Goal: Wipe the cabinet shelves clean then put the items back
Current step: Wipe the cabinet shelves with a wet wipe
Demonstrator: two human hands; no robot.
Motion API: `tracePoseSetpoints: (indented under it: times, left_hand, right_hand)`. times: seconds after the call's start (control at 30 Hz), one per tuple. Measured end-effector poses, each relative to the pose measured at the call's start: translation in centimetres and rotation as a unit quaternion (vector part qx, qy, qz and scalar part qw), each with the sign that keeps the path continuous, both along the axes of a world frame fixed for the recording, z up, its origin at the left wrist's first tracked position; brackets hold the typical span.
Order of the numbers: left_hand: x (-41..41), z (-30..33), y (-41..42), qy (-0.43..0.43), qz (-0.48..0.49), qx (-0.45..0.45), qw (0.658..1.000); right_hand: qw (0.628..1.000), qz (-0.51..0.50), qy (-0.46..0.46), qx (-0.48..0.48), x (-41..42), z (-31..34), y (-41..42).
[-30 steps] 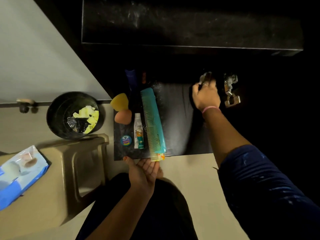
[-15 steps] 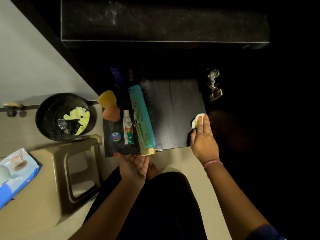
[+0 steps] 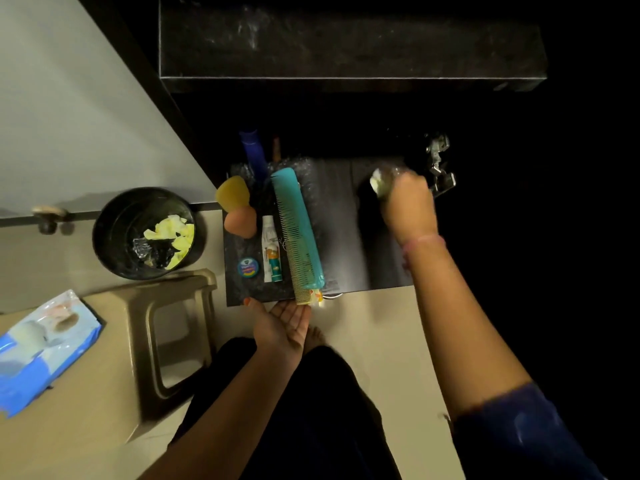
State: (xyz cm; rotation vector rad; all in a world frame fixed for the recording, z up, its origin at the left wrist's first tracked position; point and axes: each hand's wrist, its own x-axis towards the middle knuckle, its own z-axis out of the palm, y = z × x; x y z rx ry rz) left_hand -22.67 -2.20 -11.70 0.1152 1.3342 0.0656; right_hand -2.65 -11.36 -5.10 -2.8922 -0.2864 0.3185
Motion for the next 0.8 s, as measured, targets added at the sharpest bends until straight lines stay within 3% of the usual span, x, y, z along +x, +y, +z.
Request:
tracePoseSetpoints:
  times: [0.13, 0.2, 0.33, 0.47, 0.53, 0.7, 0.8]
  left_hand:
    - [-0.2, -0.3, -0.1, -0.003, 0.005, 0.008, 1.0]
    - [-0.1, -0.3, -0.1, -0.011, 0.003, 0.01, 1.0]
    - [-0.1, -0.6, -0.1, -0.007, 0.013, 0.006, 1.0]
    - [0.0, -0.4, -0.2, 0.001, 0.013, 0.011, 1.0]
    - [0.2, -0.2, -0.3, 0.004, 0.014, 0.011, 1.0]
    - [0.0, -0.8, -0.5, -0.002, 0.012, 0.017, 1.0]
    - [-0.1, -1.0, -0.7, -0.001, 0.001, 0.026, 1.0]
  right_hand:
    - [0.998, 0.061, 0.016, -0.012, 4.8, -6.0, 3.1]
    - [0.999, 0.043, -0.01, 0.006, 3.9, -8.6, 2.9]
    - [0.995, 0.091, -0.023, 0.037, -4.7, -9.8, 0.3]
    - [0.983, 0.18, -0.032, -0.014, -14.3, -9.1, -6.9]
    - [0.983, 0.184, -0.016, -0.009, -15.3, -8.0, -9.1]
    - [0.99, 0.013, -0.082, 0.114, -4.9, -4.0, -6.5]
    - [0.993, 0.027, -0.029, 0.107, 3.1, -5.4, -2.3]
